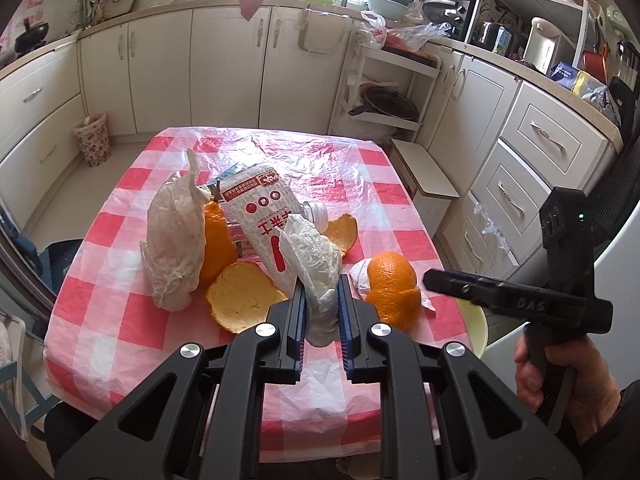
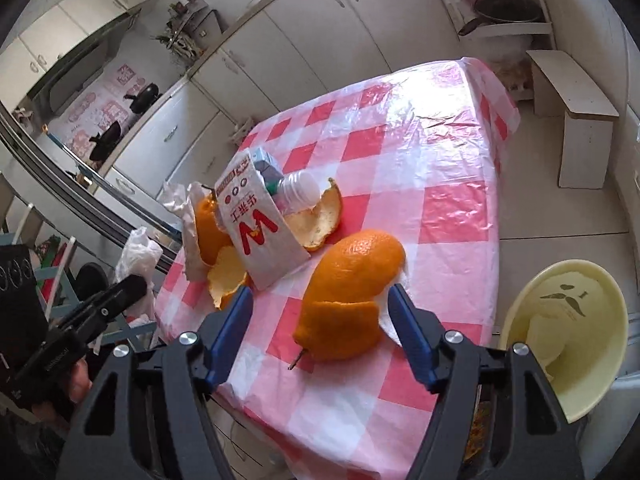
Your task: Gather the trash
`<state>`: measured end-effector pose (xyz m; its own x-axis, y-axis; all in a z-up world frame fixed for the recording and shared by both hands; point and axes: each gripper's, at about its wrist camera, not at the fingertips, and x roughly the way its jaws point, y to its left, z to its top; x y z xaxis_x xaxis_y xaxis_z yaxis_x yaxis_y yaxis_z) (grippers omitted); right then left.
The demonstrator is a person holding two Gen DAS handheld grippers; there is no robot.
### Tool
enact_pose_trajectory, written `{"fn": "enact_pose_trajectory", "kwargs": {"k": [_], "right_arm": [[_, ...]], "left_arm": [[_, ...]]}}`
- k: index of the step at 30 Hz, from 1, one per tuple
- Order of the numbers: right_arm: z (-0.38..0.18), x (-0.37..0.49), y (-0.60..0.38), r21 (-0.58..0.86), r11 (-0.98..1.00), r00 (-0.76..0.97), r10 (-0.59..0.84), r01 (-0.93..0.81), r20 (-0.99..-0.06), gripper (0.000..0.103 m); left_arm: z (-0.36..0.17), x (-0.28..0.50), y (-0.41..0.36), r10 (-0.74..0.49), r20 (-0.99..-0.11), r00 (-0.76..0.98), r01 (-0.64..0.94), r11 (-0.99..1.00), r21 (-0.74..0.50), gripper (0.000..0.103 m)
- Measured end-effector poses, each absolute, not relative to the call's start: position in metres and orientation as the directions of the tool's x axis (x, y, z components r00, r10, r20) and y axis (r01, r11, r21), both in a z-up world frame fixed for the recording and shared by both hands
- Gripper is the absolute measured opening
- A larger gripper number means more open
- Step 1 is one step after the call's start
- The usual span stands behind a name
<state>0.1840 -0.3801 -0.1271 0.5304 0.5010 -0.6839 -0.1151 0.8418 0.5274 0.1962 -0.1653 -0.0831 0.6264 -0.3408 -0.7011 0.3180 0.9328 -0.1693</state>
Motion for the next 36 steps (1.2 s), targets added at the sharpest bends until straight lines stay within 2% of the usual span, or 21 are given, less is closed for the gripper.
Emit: {"fn": "enact_pose_trajectory", "kwargs": {"k": [5,6,7,9,10,11,15,18,20,21,24,26,30,36], "right_arm": [[-0.136,0.185,-0.338,0.334,0.919,0.492,0.395,-0.212,-0.775,0.068],[-0.141,0.186,-0.332,0.289,0.933,0.489,0.36,-0.217,-0.795,0.061],[-0.143,0.186,-0.328,0.251,0.941,0.492,0.334,-0.227,-0.804,0.041],[-0.142,0.185,-0.327,0.267,0.93,0.484,0.36,-0.252,-0.797,0.032],[-0.139,0.183,-0.328,0.267,0.927,0.49,0.366,-0.263,-0.791,0.02],[-0.136,0.181,-0.327,0.256,0.928,0.499,0.363,-0.27,-0.787,0.0],[-0.124,0.174,-0.336,0.284,0.918,0.534,0.392,-0.275,-0.749,0.0],[-0.128,0.18,-0.351,0.345,0.92,0.533,0.39,-0.187,-0.751,0.001],[-0.137,0.189,-0.367,0.419,0.904,0.511,0.401,-0.087,-0.76,0.039],[-0.142,0.193,-0.375,0.469,0.882,0.508,0.42,-0.036,-0.752,0.071],[-0.151,0.199,-0.387,0.618,0.786,0.503,0.535,-0.002,-0.679,0.073],[-0.164,0.205,-0.392,0.669,0.742,0.485,0.57,0.044,-0.664,0.073],[-0.174,0.218,-0.394,0.735,0.671,0.493,0.609,0.098,-0.621,0.057],[-0.157,0.229,-0.374,0.773,0.634,0.511,0.662,0.007,-0.548,0.042]], "left_arm": [[-0.085,0.197,-0.16,-0.333,-0.706,0.625,0.308,0.936,-0.169,0.014],[-0.085,0.198,-0.159,-0.333,-0.707,0.624,0.305,0.937,-0.172,0.014],[-0.085,0.198,-0.158,-0.332,-0.708,0.623,0.302,0.937,-0.174,0.014],[-0.085,0.198,-0.156,-0.33,-0.708,0.625,0.297,0.939,-0.175,0.014],[-0.085,0.198,-0.155,-0.329,-0.707,0.626,0.296,0.939,-0.175,0.014],[-0.085,0.198,-0.154,-0.329,-0.706,0.627,0.295,0.939,-0.175,0.014],[-0.085,0.199,-0.151,-0.324,-0.707,0.629,0.286,0.942,-0.177,0.014],[-0.085,0.199,-0.149,-0.319,-0.708,0.63,0.279,0.944,-0.177,0.014],[-0.085,0.199,-0.148,-0.319,-0.707,0.631,0.276,0.944,-0.179,0.014],[-0.084,0.199,-0.147,-0.318,-0.707,0.631,0.275,0.944,-0.18,0.014],[-0.084,0.198,-0.147,-0.318,-0.707,0.631,0.275,0.944,-0.18,0.014],[-0.084,0.198,-0.146,-0.316,-0.708,0.632,0.274,0.945,-0.177,0.014],[-0.084,0.198,-0.142,-0.308,-0.708,0.636,0.266,0.948,-0.173,0.014],[-0.083,0.201,-0.133,-0.294,-0.707,0.643,0.245,0.954,-0.175,0.014]]}}
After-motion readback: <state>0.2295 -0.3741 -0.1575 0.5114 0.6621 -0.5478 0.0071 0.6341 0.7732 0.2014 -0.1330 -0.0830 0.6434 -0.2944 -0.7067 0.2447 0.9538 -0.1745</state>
